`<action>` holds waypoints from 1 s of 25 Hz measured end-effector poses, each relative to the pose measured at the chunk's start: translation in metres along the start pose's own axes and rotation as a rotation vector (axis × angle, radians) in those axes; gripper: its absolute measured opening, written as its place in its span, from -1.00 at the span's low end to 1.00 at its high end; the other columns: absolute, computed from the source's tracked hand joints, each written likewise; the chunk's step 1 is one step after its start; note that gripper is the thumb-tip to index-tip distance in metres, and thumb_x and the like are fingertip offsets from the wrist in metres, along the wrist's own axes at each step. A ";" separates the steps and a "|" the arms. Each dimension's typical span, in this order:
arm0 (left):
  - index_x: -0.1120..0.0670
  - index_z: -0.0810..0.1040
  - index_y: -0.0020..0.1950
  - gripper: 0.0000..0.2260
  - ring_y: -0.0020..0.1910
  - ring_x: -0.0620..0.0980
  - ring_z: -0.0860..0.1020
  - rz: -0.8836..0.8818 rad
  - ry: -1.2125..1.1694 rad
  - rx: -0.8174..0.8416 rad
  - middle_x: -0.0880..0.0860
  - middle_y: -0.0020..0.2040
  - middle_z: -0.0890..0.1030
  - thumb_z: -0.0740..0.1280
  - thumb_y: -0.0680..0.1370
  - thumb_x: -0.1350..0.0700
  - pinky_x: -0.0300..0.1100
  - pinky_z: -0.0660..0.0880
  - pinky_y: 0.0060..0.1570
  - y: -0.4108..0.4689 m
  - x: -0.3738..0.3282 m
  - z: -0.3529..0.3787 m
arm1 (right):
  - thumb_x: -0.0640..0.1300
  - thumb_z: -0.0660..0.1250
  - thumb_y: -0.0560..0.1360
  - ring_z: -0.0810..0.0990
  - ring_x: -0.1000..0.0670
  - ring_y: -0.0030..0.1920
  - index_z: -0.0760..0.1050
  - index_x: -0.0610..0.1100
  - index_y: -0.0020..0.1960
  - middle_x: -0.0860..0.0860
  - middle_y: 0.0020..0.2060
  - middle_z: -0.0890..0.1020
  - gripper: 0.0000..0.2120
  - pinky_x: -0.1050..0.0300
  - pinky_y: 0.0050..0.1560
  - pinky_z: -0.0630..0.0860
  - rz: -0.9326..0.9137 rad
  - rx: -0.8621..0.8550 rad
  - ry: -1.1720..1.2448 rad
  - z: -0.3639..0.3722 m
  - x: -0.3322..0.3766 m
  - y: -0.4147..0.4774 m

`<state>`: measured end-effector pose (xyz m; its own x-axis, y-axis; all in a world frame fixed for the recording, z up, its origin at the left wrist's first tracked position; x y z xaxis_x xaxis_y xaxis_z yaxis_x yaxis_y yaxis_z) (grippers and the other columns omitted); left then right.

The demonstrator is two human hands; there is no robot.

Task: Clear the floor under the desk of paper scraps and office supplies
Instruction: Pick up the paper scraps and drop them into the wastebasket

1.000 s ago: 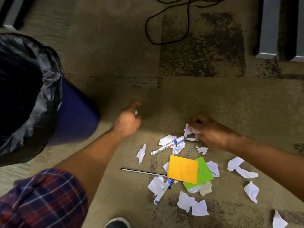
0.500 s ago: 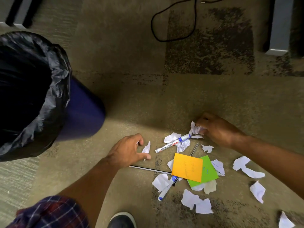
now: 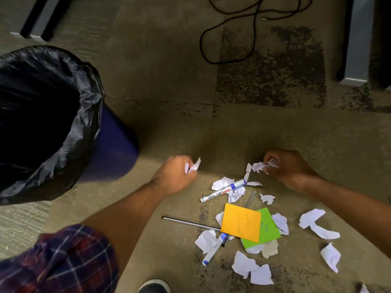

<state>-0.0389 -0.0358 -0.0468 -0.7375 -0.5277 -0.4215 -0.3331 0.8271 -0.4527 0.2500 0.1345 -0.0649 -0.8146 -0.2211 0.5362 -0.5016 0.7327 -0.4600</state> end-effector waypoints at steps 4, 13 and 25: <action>0.05 0.60 -0.11 -0.91 -0.24 0.02 0.66 -0.104 -0.366 -0.011 0.06 -0.20 0.69 0.45 0.51 0.06 -0.21 0.53 -0.35 0.032 -0.053 -0.050 | -0.23 0.57 0.43 0.63 0.02 -0.40 0.59 -0.02 -0.14 -0.06 -0.24 0.65 -0.81 0.07 -0.45 0.61 0.047 -0.125 0.367 -0.027 0.028 0.005; 0.08 0.65 0.03 -0.93 -0.39 -0.14 0.56 0.115 -0.774 -0.130 -0.05 -0.29 0.65 0.46 0.55 0.18 -0.27 0.46 -0.42 0.010 -0.135 -0.158 | -0.25 0.45 0.56 0.76 0.01 -0.27 0.63 -0.12 0.09 -0.13 -0.15 0.74 -0.87 0.14 -0.29 0.69 -0.122 -0.199 0.715 -0.079 0.179 0.019; 0.17 0.62 -0.06 -0.92 -0.40 -0.04 0.54 -0.176 -0.779 -0.623 0.10 -0.24 0.65 0.33 0.57 0.26 -0.26 0.40 -0.52 -0.089 0.052 -0.325 | -0.11 0.43 0.57 0.75 0.07 -0.31 0.62 0.02 -0.04 0.00 -0.26 0.73 -0.96 0.19 -0.38 0.65 -0.650 -0.042 0.502 -0.064 0.443 -0.002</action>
<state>-0.2383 -0.0737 0.2265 -0.1342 -0.4472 -0.8843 -0.8113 0.5620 -0.1611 -0.0912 0.0762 0.2193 -0.1330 -0.3024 0.9439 -0.8090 0.5833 0.0729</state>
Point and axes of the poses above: each hand's wrist, its own y-axis towards the middle knuckle, its own z-axis out of the palm, x = y × z, the point moved 1 cm from there along y, towards the middle knuckle
